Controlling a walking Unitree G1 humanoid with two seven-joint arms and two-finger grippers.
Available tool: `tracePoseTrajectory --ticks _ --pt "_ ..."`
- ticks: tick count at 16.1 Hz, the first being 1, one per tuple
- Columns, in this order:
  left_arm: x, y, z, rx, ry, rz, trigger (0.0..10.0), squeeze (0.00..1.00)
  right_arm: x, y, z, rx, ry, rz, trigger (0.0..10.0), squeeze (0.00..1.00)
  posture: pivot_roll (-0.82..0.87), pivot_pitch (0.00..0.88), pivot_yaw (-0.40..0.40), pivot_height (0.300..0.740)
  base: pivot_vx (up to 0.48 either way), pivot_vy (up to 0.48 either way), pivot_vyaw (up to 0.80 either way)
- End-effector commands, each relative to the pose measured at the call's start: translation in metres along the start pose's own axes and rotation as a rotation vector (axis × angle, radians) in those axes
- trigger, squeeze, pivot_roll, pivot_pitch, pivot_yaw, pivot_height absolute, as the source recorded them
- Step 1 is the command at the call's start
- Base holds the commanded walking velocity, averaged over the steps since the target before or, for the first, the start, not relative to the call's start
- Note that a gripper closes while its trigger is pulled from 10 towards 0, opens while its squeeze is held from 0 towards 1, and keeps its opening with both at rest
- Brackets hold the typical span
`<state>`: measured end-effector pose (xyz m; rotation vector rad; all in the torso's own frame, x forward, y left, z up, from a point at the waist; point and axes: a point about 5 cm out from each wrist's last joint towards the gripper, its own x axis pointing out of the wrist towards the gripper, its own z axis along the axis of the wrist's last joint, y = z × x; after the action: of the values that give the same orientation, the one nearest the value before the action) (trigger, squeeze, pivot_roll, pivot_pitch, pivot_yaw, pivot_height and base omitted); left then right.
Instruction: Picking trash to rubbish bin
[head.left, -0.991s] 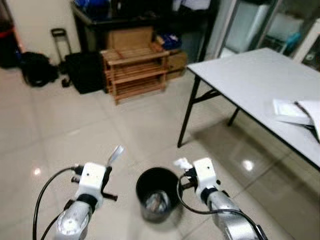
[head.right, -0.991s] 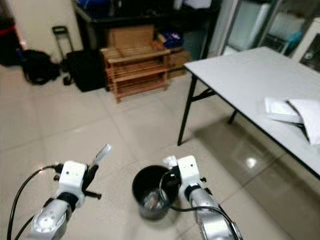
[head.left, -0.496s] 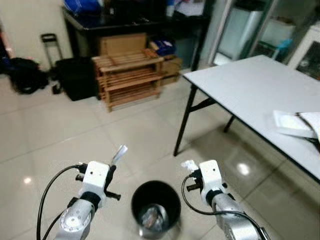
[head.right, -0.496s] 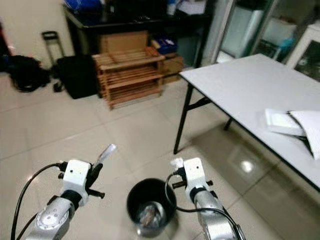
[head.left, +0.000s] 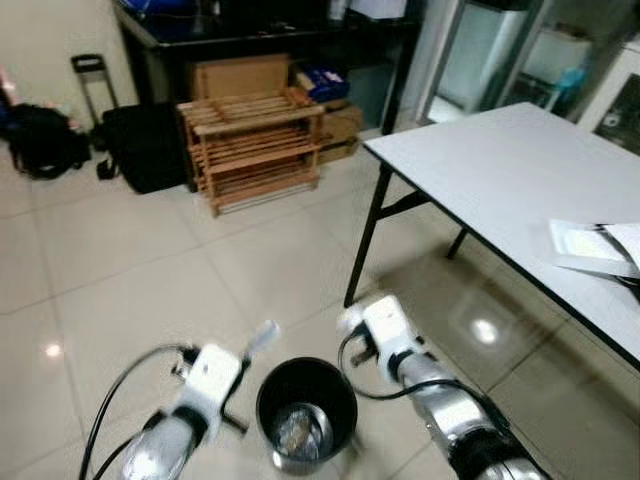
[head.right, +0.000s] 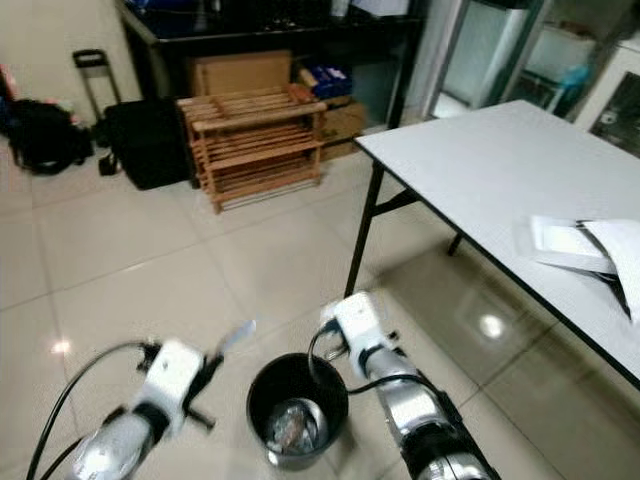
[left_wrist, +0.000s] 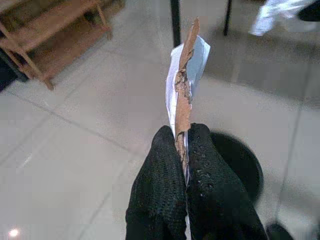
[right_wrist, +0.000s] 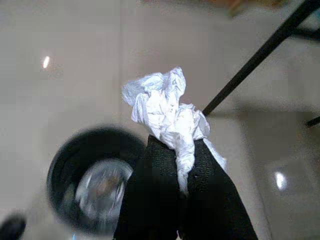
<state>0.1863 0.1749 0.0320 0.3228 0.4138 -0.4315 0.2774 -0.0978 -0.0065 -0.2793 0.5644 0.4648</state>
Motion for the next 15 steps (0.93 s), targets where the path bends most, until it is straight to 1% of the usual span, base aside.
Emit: tracePoseTrajectory --ticks 1,3,4,5,6,8,10,12,13,15 --pt "-0.005 -0.006 0.008 0.035 -0.033 -0.064 10.0 0.00 0.002 -0.001 -0.006 -0.031 0.053 0.018 10.0 0.00 0.08 0.072 -0.108 0.740 0.000 0.000 0.00" --pt "-0.021 -0.010 0.011 0.063 -0.038 -0.129 10.0 0.00 0.007 0.007 -0.005 -0.032 0.074 0.061 10.0 0.00 0.10 0.105 -0.130 0.740 0.000 0.000 0.00" --pt "-0.024 -0.011 0.012 0.065 -0.037 -0.139 10.0 0.00 0.008 0.008 -0.005 -0.034 0.076 0.064 10.0 0.00 0.10 0.108 -0.132 0.740 0.000 0.000 0.00" --pt "-0.039 -0.007 0.014 0.079 -0.032 -0.143 10.0 0.00 0.012 0.015 0.002 0.022 0.069 0.078 10.0 0.00 0.11 0.131 -0.142 0.740 0.000 0.000 0.00" --pt "-0.048 -0.005 0.017 0.081 -0.033 -0.136 10.0 0.00 0.015 0.019 0.011 0.045 0.047 0.099 10.0 0.00 0.12 0.142 -0.147 0.740 0.000 0.000 0.00" --pt "-0.052 -0.004 0.020 0.076 -0.035 -0.133 10.0 0.00 0.018 0.023 0.020 0.041 0.030 0.126 10.0 0.00 0.12 0.152 -0.148 0.740 0.000 0.000 0.00" --pt "-0.059 -0.006 0.019 0.081 -0.017 -0.138 10.0 0.00 0.020 0.026 0.026 0.037 0.022 0.147 10.0 0.00 0.12 0.162 -0.149 0.740 0.000 0.000 0.00" --pt "-0.066 -0.008 0.012 0.080 0.020 -0.144 10.0 0.00 0.022 0.031 0.032 0.041 0.011 0.174 10.0 0.00 0.13 0.168 -0.151 0.740 0.000 0.000 0.00" --pt "-0.068 -0.009 0.007 0.074 0.034 -0.141 10.0 0.00 0.022 0.034 0.035 0.060 0.001 0.182 10.0 1.00 0.12 0.173 -0.152 0.740 0.000 0.000 0.00" --pt "-0.068 -0.011 0.002 0.068 0.049 -0.140 10.0 0.00 0.023 0.036 0.037 0.064 -0.014 0.188 10.0 1.00 0.13 0.175 -0.153 0.740 0.000 0.000 0.00"
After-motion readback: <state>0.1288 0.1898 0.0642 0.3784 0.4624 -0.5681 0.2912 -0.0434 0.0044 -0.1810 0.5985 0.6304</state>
